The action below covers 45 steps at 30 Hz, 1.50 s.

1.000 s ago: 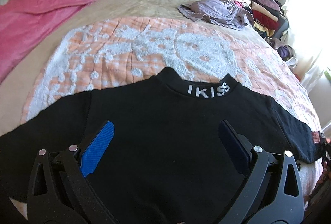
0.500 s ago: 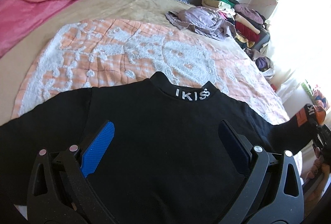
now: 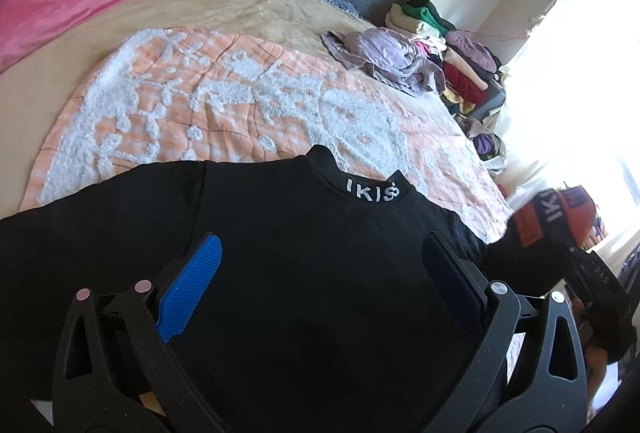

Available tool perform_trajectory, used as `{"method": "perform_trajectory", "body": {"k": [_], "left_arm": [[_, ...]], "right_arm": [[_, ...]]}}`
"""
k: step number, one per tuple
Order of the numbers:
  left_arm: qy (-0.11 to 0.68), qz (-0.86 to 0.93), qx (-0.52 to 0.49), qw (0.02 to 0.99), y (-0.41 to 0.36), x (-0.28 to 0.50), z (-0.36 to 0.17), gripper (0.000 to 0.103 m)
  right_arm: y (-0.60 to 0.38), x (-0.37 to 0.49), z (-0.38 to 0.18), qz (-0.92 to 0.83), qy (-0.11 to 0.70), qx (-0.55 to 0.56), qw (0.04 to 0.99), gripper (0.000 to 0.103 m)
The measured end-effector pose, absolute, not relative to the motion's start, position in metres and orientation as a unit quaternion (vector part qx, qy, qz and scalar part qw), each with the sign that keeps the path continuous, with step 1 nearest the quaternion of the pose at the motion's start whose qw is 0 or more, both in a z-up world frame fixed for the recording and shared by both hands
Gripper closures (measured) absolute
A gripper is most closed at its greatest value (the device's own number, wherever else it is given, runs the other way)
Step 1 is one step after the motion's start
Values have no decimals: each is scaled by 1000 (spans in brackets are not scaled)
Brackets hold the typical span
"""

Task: Fold small clothes
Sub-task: 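Carry the held sleeve across the shirt chest with the right tool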

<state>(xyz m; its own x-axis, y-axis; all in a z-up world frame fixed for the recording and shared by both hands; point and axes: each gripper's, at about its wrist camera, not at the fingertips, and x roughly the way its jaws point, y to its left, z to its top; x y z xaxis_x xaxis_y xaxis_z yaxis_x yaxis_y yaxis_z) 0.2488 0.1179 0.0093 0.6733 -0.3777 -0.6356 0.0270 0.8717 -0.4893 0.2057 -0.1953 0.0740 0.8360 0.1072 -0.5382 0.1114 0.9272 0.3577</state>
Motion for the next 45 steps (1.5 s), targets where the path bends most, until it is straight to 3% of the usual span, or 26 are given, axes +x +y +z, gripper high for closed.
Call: {"method": "perform_trajectory", "body": {"k": [12,19,22,25,27,28,37,39,42,45], "left_arm": [[397,-154,-292,856,130,252,-8,9],[411,-184,-302,840,119,256,-18,10],[418,-193,-298,836,114,255,-22,11],[426,-202,-300,829,108,256,-28,22],[432,-213,-302,823,103,257,-31,37],[436,-222,-301,819,97,257,-32,39],[461,-237,-281,808,69,260,-45,42],[467,-232,-276,807,64,261,-49,49],[471,-230,-264,810,55,262,-52,71],[463,-225,-228,826,41,261,-50,86]], "right_arm": [[-127,218,28,60,367,139,918,81],[-101,205,11,121,393,113,904,53],[-103,195,14,133,391,110,904,52],[-120,188,16,130,391,134,902,49],[-130,185,18,123,389,144,902,49],[-136,182,19,116,387,145,903,49],[-176,167,22,79,376,167,908,48],[-183,166,21,70,376,172,908,48],[-189,165,19,64,377,176,907,48],[-194,163,18,56,375,177,908,48]]}}
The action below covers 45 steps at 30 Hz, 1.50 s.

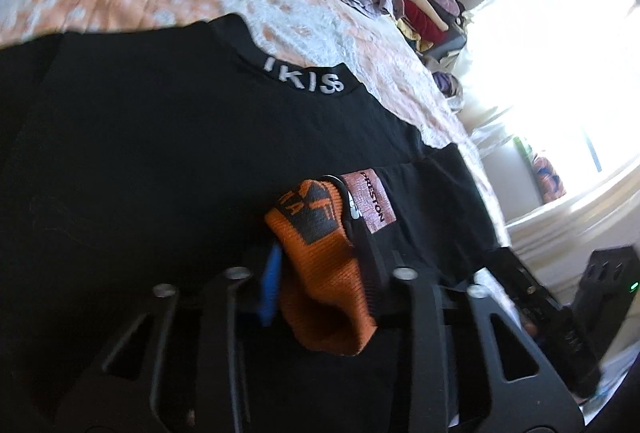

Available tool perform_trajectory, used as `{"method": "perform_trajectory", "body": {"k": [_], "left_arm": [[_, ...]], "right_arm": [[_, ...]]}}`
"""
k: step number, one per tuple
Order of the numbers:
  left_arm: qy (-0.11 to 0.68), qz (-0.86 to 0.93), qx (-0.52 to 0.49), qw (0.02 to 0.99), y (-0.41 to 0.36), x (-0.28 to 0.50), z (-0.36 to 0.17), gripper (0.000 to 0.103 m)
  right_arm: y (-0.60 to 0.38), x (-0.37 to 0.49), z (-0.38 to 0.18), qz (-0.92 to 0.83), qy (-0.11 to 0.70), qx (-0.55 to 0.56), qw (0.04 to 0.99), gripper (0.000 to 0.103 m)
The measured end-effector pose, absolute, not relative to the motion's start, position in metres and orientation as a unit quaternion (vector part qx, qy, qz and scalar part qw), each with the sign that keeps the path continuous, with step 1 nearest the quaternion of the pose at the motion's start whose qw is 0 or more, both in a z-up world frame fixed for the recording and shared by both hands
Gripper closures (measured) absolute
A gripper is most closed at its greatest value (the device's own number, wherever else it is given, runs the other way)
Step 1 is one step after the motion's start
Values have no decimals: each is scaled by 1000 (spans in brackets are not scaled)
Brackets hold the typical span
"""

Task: Fold small clothes
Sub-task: 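Carry the held sleeve across the shirt chest with the right tool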

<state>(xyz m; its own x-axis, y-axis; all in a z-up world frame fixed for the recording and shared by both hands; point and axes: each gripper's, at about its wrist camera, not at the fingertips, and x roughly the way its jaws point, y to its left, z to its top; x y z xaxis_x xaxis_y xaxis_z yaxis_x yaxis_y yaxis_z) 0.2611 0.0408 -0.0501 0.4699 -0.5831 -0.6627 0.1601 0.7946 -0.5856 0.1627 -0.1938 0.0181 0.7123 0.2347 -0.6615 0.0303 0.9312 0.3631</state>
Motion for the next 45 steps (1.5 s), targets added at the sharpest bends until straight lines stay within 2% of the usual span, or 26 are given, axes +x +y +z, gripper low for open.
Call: {"method": "perform_trajectory", "body": {"k": [1,3,12,19,23,25,30,36,38,40,41,45], "left_arm": [[459,-225,-215,832,37,260,-48,93],[449,-229,-202,840,35,259,-43,95],[350,-213,-236,881,98,240,13,97],[382,-184,-203,882,105,234,5,96],[369,-126,-169,905,113,228,7,83],[360,-101,-161,913,119,227,8,82],[353,-137,-155,913,113,219,6,75],[438,-122,-139,880,100,228,-38,74],[433,-124,-150,880,107,226,-39,73],[418,-116,-151,888,113,218,-33,59],[415,-112,-149,890,116,215,-31,50],[403,-100,-162,895,131,199,-23,49]], "right_arm": [[-195,163,18,54,375,177,908,48],[-198,162,18,50,375,177,909,48],[-203,161,20,28,372,161,914,48],[-192,172,15,16,388,134,912,48],[-179,182,10,27,404,114,907,47],[-172,185,7,38,410,107,905,43],[-146,192,-4,63,429,85,897,42],[-133,198,-19,60,457,71,885,37],[-132,196,-15,73,452,79,885,36],[-131,192,-10,84,445,86,887,34],[-128,189,-6,89,440,84,890,28],[-118,180,8,106,417,72,900,20]]}}
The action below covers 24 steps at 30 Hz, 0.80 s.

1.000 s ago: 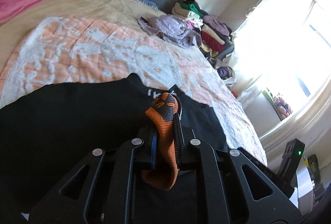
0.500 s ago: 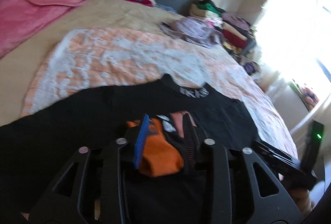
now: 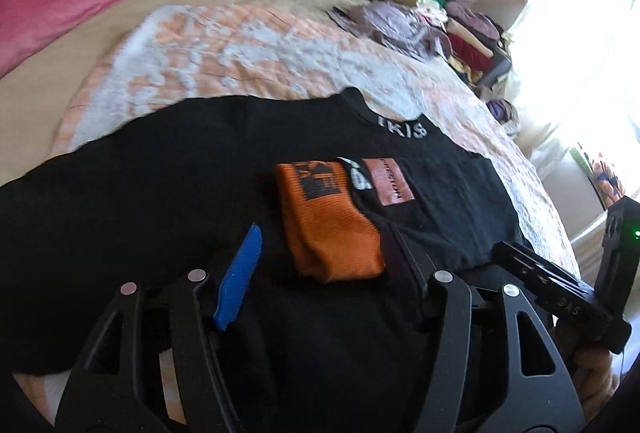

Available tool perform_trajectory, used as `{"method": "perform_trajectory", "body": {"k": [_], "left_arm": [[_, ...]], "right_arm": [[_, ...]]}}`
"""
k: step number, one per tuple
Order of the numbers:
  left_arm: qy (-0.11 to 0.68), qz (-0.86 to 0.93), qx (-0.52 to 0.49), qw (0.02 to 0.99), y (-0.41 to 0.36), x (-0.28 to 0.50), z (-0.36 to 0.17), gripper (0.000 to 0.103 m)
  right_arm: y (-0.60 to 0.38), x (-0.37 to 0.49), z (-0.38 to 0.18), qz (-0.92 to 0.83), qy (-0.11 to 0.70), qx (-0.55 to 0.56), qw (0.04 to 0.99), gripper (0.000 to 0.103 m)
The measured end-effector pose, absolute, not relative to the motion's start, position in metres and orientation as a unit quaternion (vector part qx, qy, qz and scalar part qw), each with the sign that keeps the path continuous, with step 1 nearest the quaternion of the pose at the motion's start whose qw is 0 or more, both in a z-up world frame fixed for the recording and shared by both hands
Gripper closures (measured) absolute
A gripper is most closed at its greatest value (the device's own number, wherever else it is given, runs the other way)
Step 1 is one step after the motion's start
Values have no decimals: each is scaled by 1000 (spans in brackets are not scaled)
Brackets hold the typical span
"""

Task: Fold small clothes
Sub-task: 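Carry the held sleeve across the shirt chest with the right tool, then release the cuff on the chest and open the right tool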

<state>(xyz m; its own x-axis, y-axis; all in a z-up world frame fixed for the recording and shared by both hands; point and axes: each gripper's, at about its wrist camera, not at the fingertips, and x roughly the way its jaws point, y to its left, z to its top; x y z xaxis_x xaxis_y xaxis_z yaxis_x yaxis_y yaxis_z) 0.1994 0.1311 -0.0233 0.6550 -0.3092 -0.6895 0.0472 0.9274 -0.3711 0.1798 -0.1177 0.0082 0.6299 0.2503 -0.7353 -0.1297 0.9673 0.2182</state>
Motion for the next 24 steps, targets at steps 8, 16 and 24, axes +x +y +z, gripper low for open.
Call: {"method": "perform_trajectory", "body": {"k": [8,16,24], "left_arm": [[392,-35,-161,905,164,159,-11,10],[367,11,-182,912,200,121,0,10],[356,66,-188,913,239,94,6,10]], "right_arm": [[-88,165,31,142,389,64,908,7],[-46,156,46,168,377,33,910,6],[2,146,59,210,364,12,907,6]]}}
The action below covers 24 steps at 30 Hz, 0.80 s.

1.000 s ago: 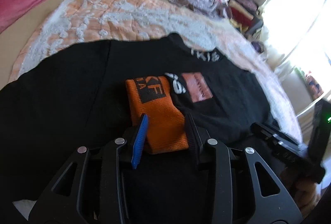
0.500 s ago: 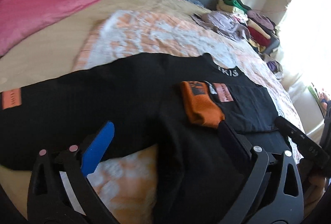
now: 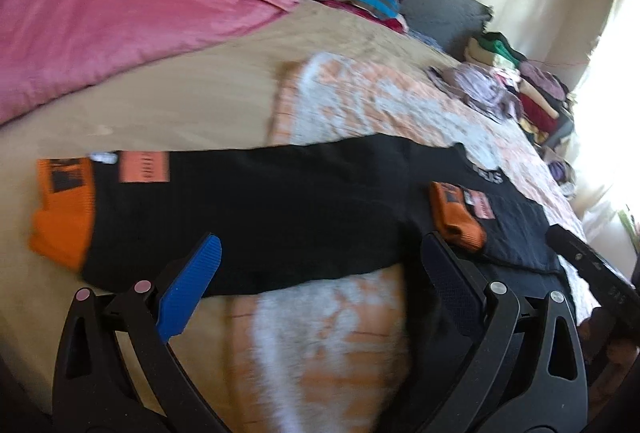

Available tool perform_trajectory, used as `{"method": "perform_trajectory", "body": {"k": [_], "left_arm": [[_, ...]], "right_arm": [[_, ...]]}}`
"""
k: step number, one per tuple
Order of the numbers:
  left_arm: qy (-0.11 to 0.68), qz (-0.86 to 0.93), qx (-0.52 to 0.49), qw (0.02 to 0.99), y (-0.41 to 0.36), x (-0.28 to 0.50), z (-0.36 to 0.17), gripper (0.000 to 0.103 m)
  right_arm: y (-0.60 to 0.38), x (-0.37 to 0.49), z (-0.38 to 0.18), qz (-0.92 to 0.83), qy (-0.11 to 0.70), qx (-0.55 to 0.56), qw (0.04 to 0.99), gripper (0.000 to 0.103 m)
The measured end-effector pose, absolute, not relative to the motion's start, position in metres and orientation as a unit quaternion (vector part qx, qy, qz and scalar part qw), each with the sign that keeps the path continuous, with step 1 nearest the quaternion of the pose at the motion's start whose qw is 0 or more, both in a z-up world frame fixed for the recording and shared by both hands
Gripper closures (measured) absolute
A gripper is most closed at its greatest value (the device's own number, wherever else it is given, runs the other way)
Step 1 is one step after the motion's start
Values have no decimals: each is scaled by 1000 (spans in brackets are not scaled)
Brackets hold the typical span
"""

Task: Fold small clothes
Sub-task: 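Release the cuff on the chest and open the right tool, then grasp the other orange cuff with the left tool and lift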

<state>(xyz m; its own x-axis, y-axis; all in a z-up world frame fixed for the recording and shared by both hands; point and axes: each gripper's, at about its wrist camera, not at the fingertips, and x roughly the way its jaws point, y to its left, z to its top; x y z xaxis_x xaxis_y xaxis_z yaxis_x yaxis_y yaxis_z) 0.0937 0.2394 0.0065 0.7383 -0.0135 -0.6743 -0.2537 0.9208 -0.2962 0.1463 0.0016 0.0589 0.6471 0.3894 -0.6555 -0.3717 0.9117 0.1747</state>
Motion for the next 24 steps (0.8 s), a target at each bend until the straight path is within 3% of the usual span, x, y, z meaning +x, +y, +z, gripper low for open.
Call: {"method": "perform_trajectory", "body": {"k": [24], "left_arm": [[354,222,-242,876,364,33,-16,10]], "right_arm": [[120,123,52,321,378,-44,867,6]]}}
